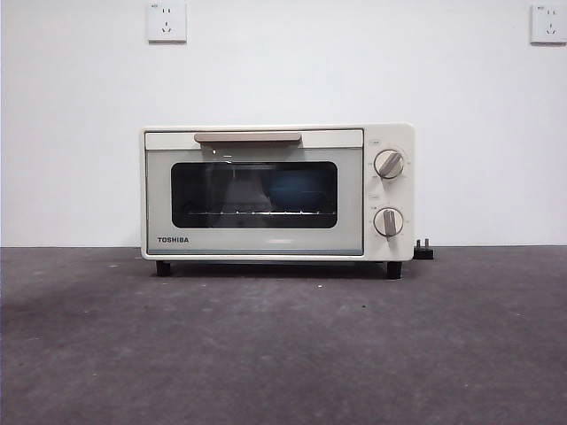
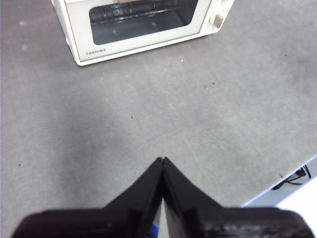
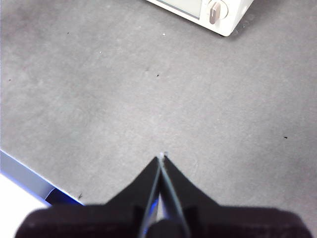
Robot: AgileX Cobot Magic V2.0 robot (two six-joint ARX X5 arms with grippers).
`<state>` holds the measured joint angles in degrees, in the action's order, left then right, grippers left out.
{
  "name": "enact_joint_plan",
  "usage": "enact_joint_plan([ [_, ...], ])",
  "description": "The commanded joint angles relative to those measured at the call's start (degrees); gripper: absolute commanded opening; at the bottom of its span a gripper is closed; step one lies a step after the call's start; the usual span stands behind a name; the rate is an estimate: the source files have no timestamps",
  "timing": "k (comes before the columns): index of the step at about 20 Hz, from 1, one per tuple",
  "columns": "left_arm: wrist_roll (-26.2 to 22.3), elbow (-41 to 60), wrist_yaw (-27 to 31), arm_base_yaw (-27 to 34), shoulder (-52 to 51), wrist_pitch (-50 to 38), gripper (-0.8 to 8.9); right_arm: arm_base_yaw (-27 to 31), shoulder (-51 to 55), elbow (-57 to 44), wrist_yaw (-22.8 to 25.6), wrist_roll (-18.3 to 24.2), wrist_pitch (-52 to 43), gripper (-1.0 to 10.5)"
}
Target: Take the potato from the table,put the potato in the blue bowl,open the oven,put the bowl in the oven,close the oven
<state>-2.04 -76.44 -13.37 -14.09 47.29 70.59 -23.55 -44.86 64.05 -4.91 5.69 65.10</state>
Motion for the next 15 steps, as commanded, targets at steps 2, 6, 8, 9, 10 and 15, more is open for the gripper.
enact_joint_plan([
  [2,-0.7,0.0,-0.1,-0.2,-1.7,1.0,-0.04,0.0,0.0,-0.6,0.9,0.5,-0.1,0.0],
  [6,-0.7,0.0,-0.1,-0.2,-0.2,0.9,-0.04,0.0,-0.5,-0.6,0.9,0.5,-0.5,0.0],
  [8,-0.7,0.0,-0.1,-0.2,1.7,0.7,-0.04,0.0,-0.8,-0.6,0.9,0.5,-0.7,0.0],
  [9,-0.7,0.0,-0.1,-0.2,3.0,0.3,-0.04,0.0,-1.2,-0.6,0.9,0.5,-0.7,0.0],
  [10,-0.7,0.0,-0.1,-0.2,4.3,0.0,-0.04,0.0,-1.5,-0.6,0.8,0.5,-0.7,0.0],
  [15,-0.7,0.0,-0.1,0.8,7.8,-4.7,-0.04,0.0,-3.2,-0.6,0.9,0.5,-0.8,0.0],
])
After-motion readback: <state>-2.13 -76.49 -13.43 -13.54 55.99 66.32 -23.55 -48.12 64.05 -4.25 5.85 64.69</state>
